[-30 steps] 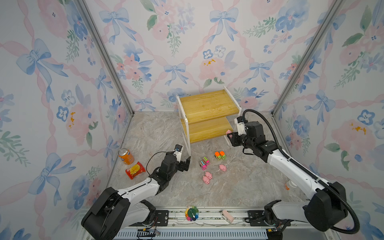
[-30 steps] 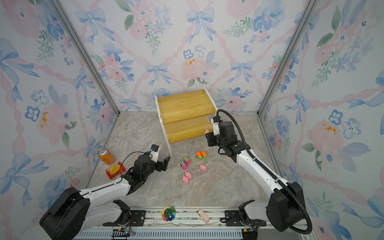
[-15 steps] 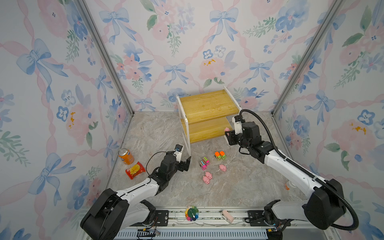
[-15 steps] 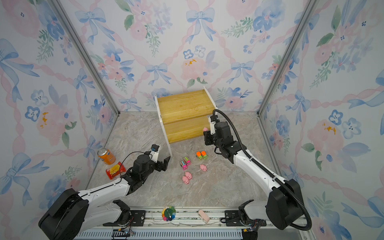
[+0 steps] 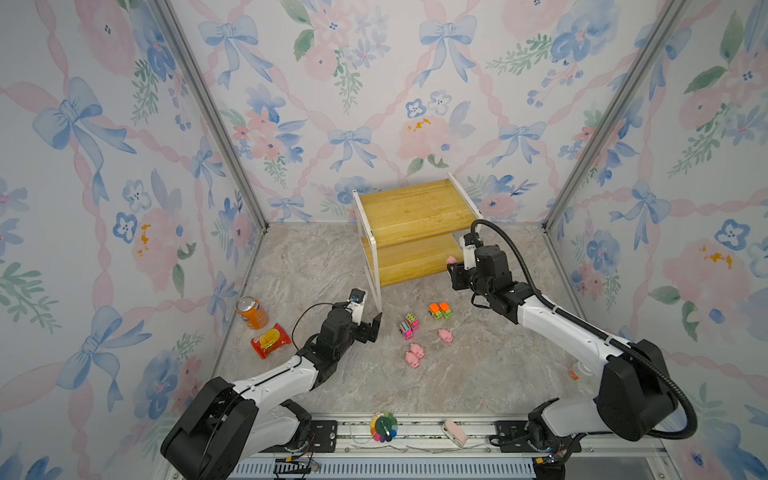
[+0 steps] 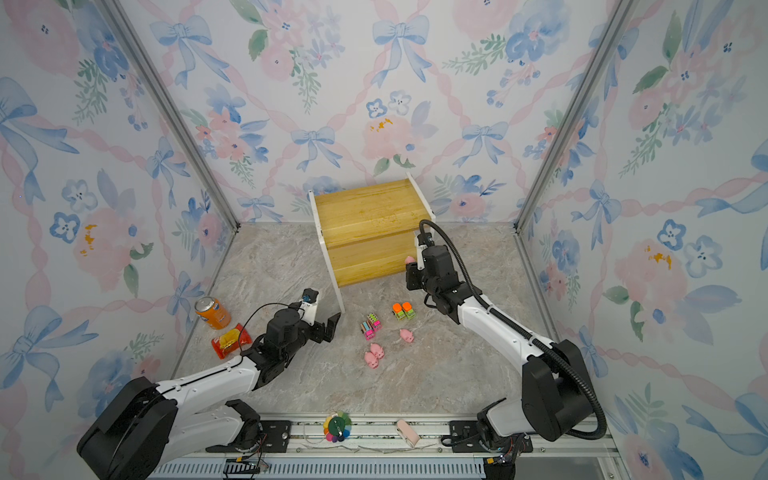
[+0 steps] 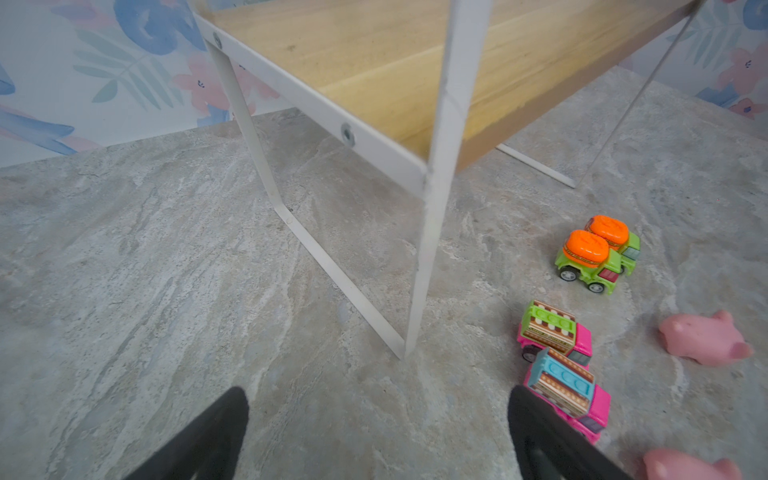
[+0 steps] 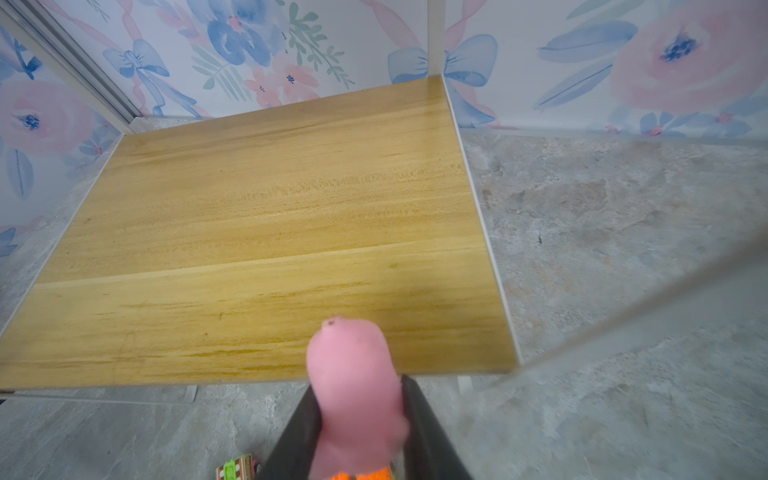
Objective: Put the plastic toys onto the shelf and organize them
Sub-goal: 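Lower the pig onto the lower shelf and open the right gripper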
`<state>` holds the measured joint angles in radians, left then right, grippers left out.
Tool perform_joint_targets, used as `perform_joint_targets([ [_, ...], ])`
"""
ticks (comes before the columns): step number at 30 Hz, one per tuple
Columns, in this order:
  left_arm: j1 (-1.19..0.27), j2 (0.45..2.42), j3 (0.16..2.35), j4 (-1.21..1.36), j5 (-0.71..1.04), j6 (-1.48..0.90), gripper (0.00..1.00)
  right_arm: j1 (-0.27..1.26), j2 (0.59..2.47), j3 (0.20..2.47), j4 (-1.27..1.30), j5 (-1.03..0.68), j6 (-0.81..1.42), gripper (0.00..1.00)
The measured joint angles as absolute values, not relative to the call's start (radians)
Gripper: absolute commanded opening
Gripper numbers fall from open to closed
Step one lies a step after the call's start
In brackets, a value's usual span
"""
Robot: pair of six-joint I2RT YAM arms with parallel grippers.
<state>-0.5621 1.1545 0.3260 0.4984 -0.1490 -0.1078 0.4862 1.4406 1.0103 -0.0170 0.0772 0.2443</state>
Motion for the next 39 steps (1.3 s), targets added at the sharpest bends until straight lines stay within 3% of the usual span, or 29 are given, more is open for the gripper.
perform_joint_targets([
  [39,-0.556,1.139,0.326,0.498,-0.149,-0.108,0.98,0.453,1.509,1.051,0.019,0.075,0.254,0.32],
])
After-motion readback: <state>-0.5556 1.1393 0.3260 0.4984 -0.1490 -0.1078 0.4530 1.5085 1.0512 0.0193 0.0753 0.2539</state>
